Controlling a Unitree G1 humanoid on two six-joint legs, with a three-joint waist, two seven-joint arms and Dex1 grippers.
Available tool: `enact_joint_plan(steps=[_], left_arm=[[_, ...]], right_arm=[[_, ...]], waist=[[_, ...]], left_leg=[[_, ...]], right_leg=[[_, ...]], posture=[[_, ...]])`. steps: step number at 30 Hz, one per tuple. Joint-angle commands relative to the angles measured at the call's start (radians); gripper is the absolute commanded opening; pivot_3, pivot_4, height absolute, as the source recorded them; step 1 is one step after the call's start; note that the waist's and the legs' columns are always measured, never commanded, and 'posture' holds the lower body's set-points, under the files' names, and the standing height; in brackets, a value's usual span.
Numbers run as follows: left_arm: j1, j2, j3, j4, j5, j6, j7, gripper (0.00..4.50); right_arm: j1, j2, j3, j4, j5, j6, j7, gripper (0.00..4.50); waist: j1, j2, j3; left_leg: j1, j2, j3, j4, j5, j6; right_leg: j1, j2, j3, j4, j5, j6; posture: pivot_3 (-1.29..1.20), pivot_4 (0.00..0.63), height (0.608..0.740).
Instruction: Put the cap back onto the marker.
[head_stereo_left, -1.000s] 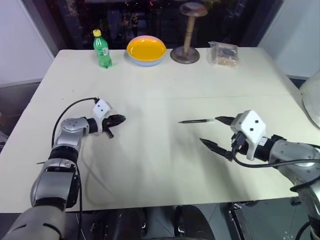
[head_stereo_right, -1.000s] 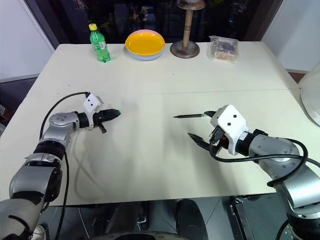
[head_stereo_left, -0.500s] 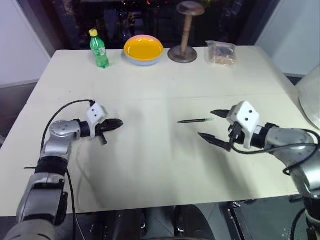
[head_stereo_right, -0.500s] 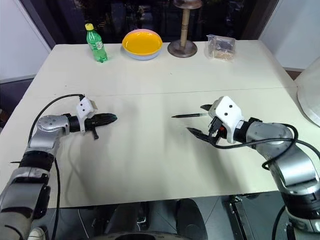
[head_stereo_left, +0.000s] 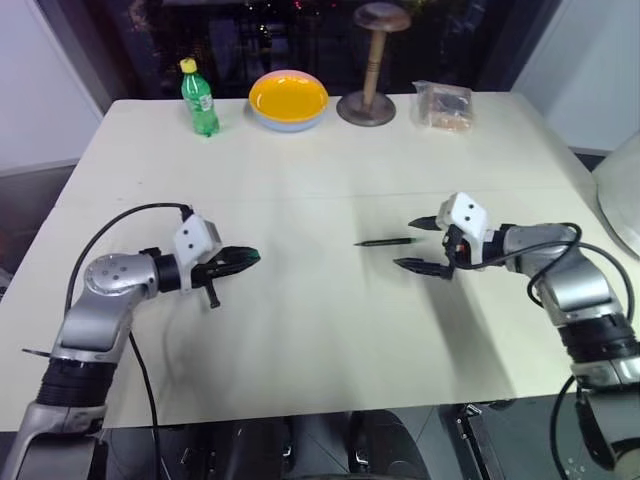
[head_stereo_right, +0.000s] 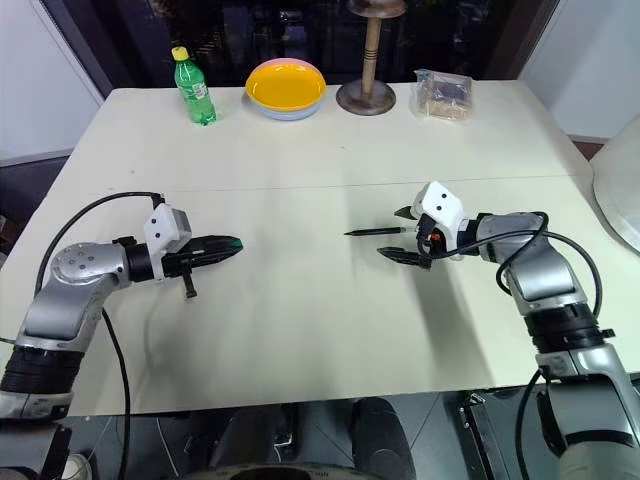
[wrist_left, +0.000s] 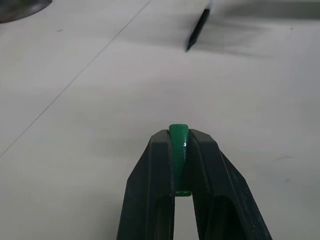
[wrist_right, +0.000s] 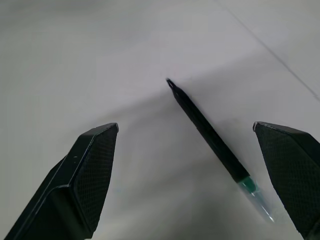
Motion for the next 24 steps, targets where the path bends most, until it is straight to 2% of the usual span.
enact_joint_plan(steps=[1,13,24], left_arm=[[0.025,0.003,0.033,-0.090,-0.025,0.011,0.044,0.09],[0.121,-0.005,0.048,-0.232,-0.038,0.040,0.149,0.09],[0.186,-0.001,0.067,-0.336,-0.046,0.076,0.219,0.09]], right_arm=[[-0.093,0.023,0.020,0.141,-0.052,-0.095,0.058,4.50],[-0.314,0.122,0.084,0.592,-0.200,-0.305,0.166,4.50],[-0.433,0.193,0.085,0.850,-0.293,-0.416,0.169,4.50]], waist=[[-0.004,0.000,0.000],[-0.015,0.001,0.001],[-0.018,0.002,0.001]], left_leg=[[0.000,0.000,0.000,0.000,0.000,0.000],[0.000,0.000,0.001,-0.001,0.000,-0.001],[0.000,0.000,0.001,-0.001,0.002,-0.003]], right_leg=[[0.000,0.000,0.000,0.000,0.000,0.000],[0.000,0.000,0.000,0.000,0.000,0.000],[0.000,-0.001,0.001,0.000,0.000,0.000]], posture=[[0.00,0.150,0.740],[0.00,0.150,0.740],[0.00,0.150,0.740]])
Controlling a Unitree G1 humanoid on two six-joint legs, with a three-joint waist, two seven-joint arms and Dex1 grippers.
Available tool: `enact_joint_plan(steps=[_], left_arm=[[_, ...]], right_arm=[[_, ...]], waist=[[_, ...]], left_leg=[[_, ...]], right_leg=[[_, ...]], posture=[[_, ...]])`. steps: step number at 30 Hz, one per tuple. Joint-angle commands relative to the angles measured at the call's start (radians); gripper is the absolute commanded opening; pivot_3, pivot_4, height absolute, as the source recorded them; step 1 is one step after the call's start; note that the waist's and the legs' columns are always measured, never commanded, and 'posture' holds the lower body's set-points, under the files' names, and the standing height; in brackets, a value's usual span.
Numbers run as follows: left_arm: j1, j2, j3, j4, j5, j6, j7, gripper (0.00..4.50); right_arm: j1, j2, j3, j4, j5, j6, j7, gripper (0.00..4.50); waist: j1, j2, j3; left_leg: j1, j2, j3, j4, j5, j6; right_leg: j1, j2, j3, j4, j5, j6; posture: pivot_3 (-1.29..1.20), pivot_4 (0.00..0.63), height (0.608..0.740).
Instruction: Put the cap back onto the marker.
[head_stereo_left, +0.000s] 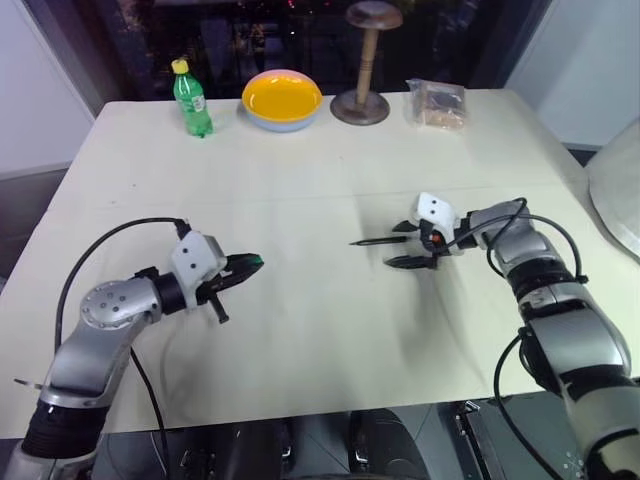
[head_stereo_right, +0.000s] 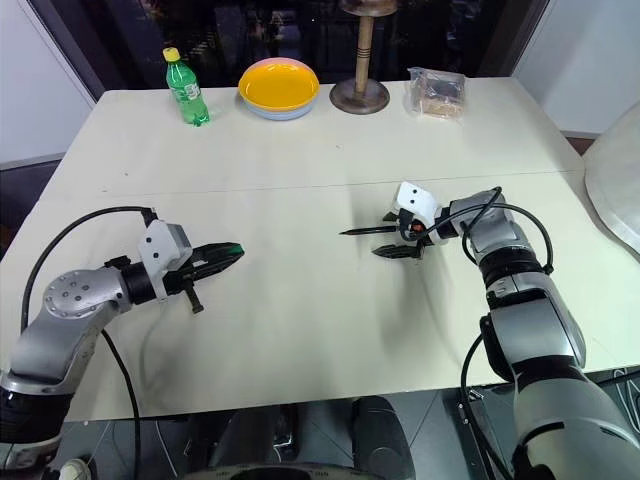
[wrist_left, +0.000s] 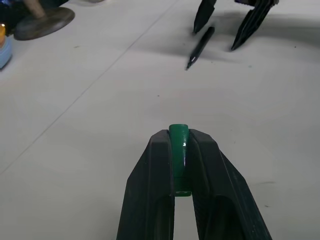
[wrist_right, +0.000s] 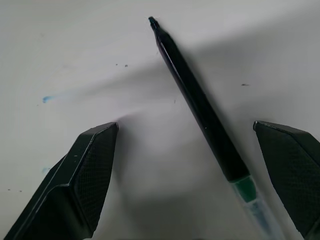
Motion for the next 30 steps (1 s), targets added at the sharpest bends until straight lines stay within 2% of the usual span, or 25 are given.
enact_joint_plan(steps=[1,11,14,16,17,20,21,30], left_arm=[[0.008,0.011,0.040,-0.054,-0.015,0.004,0.022,0.09],[0.033,0.015,0.055,-0.099,-0.024,0.028,0.053,0.09],[0.023,0.019,0.058,-0.099,-0.025,0.034,0.056,0.00],[0.019,0.021,0.059,-0.099,-0.026,0.036,0.058,0.00],[0.017,0.023,0.059,-0.098,-0.026,0.034,0.057,0.00],[0.012,0.024,0.060,-0.097,-0.026,0.034,0.059,0.00],[0.008,0.025,0.061,-0.096,-0.027,0.034,0.060,0.00],[-0.034,0.033,0.056,-0.072,-0.026,0.027,0.054,0.00]], right_arm=[[-0.049,0.013,-0.014,0.054,-0.025,-0.039,-0.015,4.50],[-0.085,0.053,-0.019,0.130,-0.063,-0.082,-0.026,4.50],[-0.085,0.055,-0.022,0.138,-0.069,-0.086,-0.024,3.57],[-0.084,0.056,-0.023,0.141,-0.073,-0.088,-0.024,2.65],[-0.082,0.056,-0.023,0.143,-0.075,-0.089,-0.024,1.99],[-0.079,0.055,-0.023,0.145,-0.080,-0.094,-0.026,0.41],[-0.079,0.055,-0.024,0.145,-0.081,-0.094,-0.026,0.04],[-0.069,0.048,-0.034,0.122,-0.089,-0.109,-0.014,0.04]], waist=[[0.000,0.000,0.000],[-0.004,0.000,0.000],[-0.004,0.000,0.000],[-0.004,0.000,0.000],[-0.004,0.000,0.000],[-0.002,0.000,0.000],[-0.002,0.000,0.000],[-0.002,0.001,0.000]], left_leg=[[0.000,0.000,0.000,0.000,0.000,0.000],[0.001,0.000,0.000,0.000,0.000,-0.001],[0.001,0.001,0.000,-0.001,0.000,-0.001],[0.001,0.001,0.000,-0.001,0.000,-0.001],[0.001,0.001,0.000,-0.001,0.000,-0.001],[0.001,0.000,0.000,-0.001,0.000,-0.001],[0.001,0.000,0.000,-0.001,0.000,-0.001],[0.001,0.000,0.000,-0.001,0.000,-0.001]], right_leg=[[0.000,0.000,0.000,0.000,0.000,0.000],[0.000,-0.001,0.000,0.000,0.000,0.000],[0.000,-0.001,0.000,0.000,0.000,0.000],[0.000,-0.001,0.000,0.000,0.000,0.000],[0.000,-0.001,0.000,0.000,0.000,0.000],[0.000,-0.002,0.000,0.000,0.000,0.000],[0.000,-0.002,0.000,0.000,0.000,0.000],[0.000,-0.003,0.000,0.000,0.000,0.000]], posture=[[0.00,0.150,0.740],[0.00,0.150,0.740],[0.00,0.150,0.740],[0.00,0.150,0.740],[0.00,0.150,0.740],[0.00,0.150,0.740],[0.00,0.150,0.740],[0.00,0.150,0.740]])
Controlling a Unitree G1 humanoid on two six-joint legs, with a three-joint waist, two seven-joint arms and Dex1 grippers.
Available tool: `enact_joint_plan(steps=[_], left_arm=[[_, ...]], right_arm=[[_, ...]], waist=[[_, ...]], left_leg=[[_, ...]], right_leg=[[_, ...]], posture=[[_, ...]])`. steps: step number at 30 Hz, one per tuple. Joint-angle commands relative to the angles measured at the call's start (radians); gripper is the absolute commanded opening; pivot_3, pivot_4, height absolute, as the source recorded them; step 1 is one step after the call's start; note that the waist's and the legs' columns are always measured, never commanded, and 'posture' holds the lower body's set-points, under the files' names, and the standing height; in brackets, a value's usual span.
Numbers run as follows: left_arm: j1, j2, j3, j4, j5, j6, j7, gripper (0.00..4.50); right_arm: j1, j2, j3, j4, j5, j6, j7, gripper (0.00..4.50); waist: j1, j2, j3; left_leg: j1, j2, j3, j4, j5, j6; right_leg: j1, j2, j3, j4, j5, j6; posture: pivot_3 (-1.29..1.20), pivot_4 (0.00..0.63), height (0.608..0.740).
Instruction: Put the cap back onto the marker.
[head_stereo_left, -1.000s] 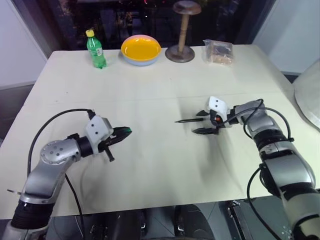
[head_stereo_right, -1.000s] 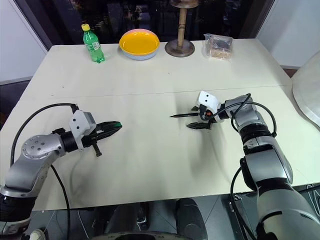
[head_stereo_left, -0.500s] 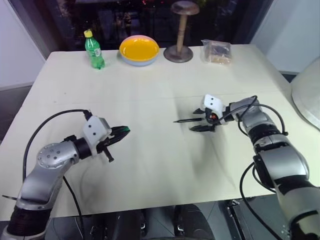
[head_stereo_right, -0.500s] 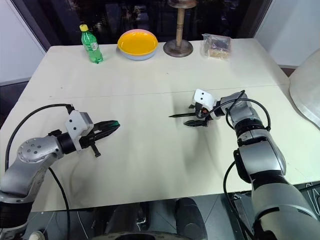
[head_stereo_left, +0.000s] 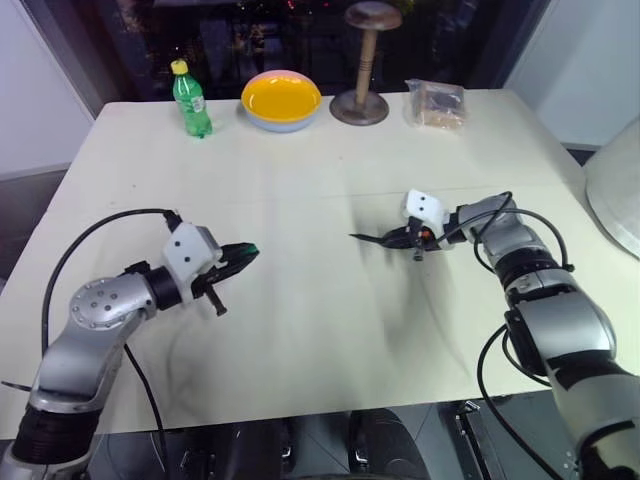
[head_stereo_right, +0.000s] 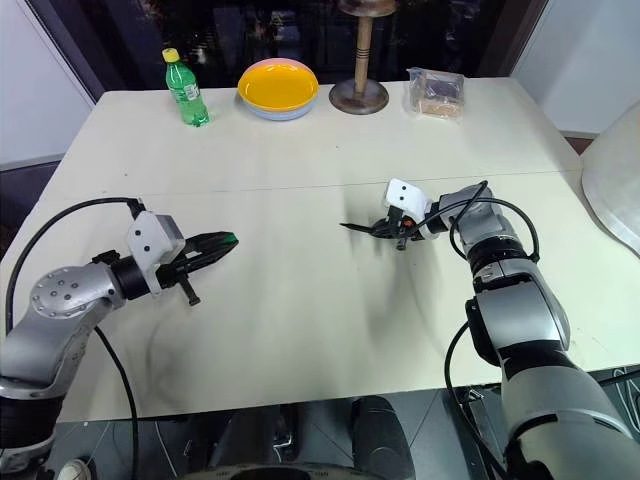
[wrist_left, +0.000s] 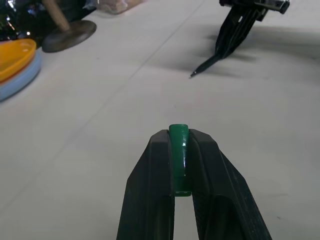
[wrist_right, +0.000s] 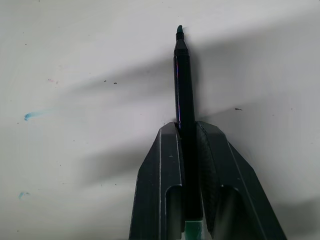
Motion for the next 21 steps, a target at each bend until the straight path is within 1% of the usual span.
enact_joint_plan(steps=[1,4,9,14,17,21], left_arm=[[-0.032,0.014,0.021,0.001,-0.013,-0.013,-0.007,0.00],[-0.066,0.016,0.005,0.038,-0.006,-0.030,-0.029,0.00],[-0.135,0.021,-0.042,0.123,0.018,-0.089,-0.089,0.00],[-0.248,-0.001,-0.090,0.264,0.008,-0.174,-0.189,0.00],[-0.323,-0.019,-0.122,0.370,0.030,-0.250,-0.241,0.00],[-0.423,-0.059,-0.153,0.517,0.057,-0.370,-0.296,0.00]], right_arm=[[0.006,-0.011,-0.012,-0.032,-0.001,-0.016,0.016,0.04],[0.032,-0.033,-0.004,-0.110,-0.007,-0.050,0.027,0.04],[0.128,-0.089,-0.013,-0.391,0.014,-0.027,0.052,0.04],[0.234,-0.150,-0.038,-0.760,0.042,0.102,0.045,0.04],[0.280,-0.176,-0.041,-0.937,0.046,0.178,0.024,0.04],[0.319,-0.179,-0.028,-1.118,0.037,0.289,-0.014,0.04]], waist=[[0.001,0.000,0.000],[0.002,0.000,0.000],[0.003,0.002,0.001],[0.004,0.002,0.001],[0.006,0.002,0.001],[0.009,0.002,0.001]], left_leg=[[0.000,0.000,0.000,0.000,0.000,0.000],[0.000,0.000,0.000,0.000,0.000,0.000],[0.000,0.000,0.001,0.000,0.000,0.000],[0.000,0.000,0.001,0.000,0.000,0.000],[0.000,0.000,0.001,0.000,-0.001,0.001],[0.000,0.000,0.002,0.000,-0.001,0.001]], right_leg=[[0.000,0.000,0.000,0.000,0.000,0.000],[0.000,0.000,0.000,0.000,0.000,0.000],[0.000,0.000,0.000,0.000,0.000,0.000],[-0.001,0.002,0.000,0.000,0.000,0.000],[-0.001,0.003,0.000,0.000,0.000,0.000],[-0.001,0.003,0.000,0.000,0.000,0.000]], posture=[[0.00,0.150,0.740],[0.00,0.150,0.740],[0.00,0.150,0.740],[0.00,0.150,0.740],[0.00,0.150,0.740],[0.00,0.150,0.740]])
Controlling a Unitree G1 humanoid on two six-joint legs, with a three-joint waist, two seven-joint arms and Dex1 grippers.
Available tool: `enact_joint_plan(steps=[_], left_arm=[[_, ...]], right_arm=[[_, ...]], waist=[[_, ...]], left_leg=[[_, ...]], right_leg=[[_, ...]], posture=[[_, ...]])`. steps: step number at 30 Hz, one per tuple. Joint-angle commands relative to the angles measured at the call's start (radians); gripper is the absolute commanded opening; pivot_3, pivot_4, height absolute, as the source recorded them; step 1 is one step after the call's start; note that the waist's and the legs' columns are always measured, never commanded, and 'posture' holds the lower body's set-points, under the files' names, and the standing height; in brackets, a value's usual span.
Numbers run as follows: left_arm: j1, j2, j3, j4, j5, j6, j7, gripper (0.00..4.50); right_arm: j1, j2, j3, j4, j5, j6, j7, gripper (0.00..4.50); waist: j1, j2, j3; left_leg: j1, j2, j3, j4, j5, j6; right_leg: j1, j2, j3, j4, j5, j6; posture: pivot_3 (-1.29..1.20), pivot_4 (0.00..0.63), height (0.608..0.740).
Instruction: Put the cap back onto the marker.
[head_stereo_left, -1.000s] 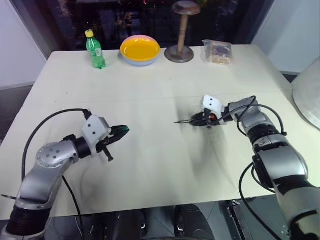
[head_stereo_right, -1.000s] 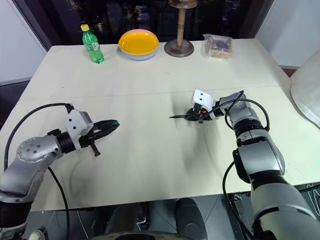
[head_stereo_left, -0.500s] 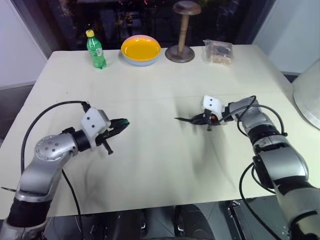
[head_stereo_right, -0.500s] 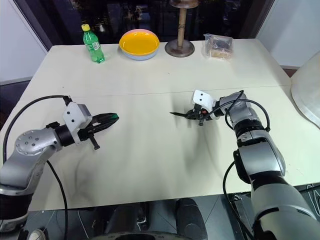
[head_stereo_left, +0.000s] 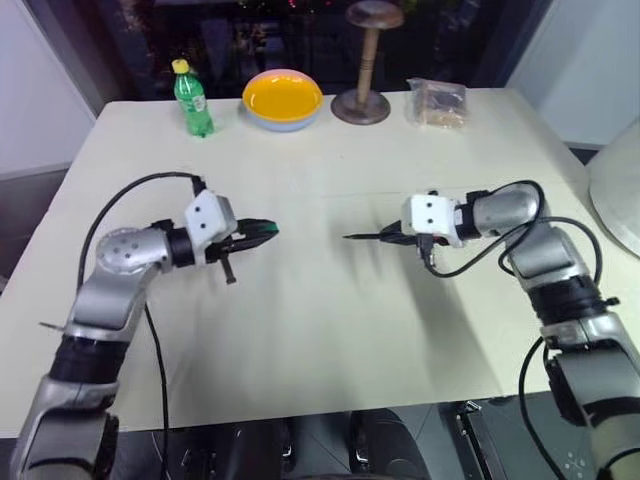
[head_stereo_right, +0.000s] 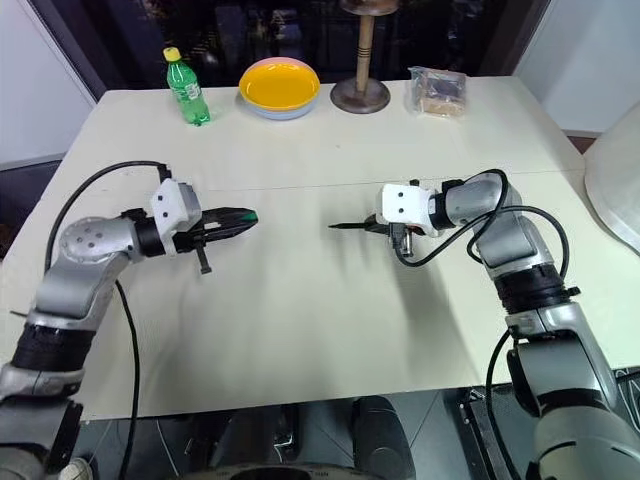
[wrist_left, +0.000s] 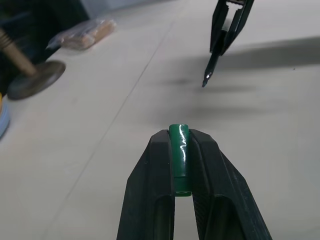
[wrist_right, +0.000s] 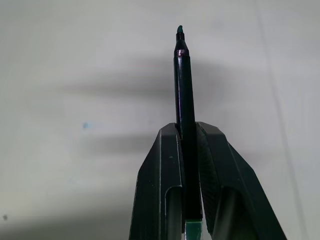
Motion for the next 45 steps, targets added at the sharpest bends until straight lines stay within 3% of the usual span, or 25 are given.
enact_joint_plan(steps=[1,8,18,45], left_arm=[[-0.084,-0.030,-0.020,0.101,0.020,-0.116,-0.046,0.00],[-0.183,-0.085,-0.046,0.253,0.032,-0.232,-0.131,0.00],[-0.184,-0.085,-0.075,0.318,0.039,-0.305,-0.242,0.00],[-0.189,-0.093,-0.066,0.331,0.062,-0.306,-0.238,0.00]], right_arm=[[0.011,-0.004,-0.012,-0.163,0.008,0.096,-0.034,0.04],[0.020,0.016,0.019,-0.274,0.001,0.196,-0.082,0.04],[-0.003,0.032,0.037,-0.313,0.029,0.246,-0.102,0.04],[-0.015,0.043,0.069,-0.345,0.077,0.297,-0.099,0.04]], waist=[[0.001,0.000,0.000],[0.001,0.000,0.000],[0.001,0.000,0.000],[0.001,0.000,0.000]], left_leg=[[0.000,0.000,0.000,0.000,0.000,0.000],[0.000,0.000,0.001,0.001,0.000,0.001],[-0.001,0.000,0.001,0.001,0.000,0.001],[-0.001,0.000,0.001,0.001,-0.001,0.002]], right_leg=[[0.000,0.000,0.000,0.000,0.000,0.000],[0.000,0.001,0.000,0.000,0.000,0.000],[0.000,0.001,0.000,0.000,0.000,0.000],[0.000,0.001,0.000,0.000,0.000,0.000]], posture=[[0.00,0.150,0.740],[0.00,0.150,0.740],[0.00,0.150,0.740],[0.00,0.150,0.740]])
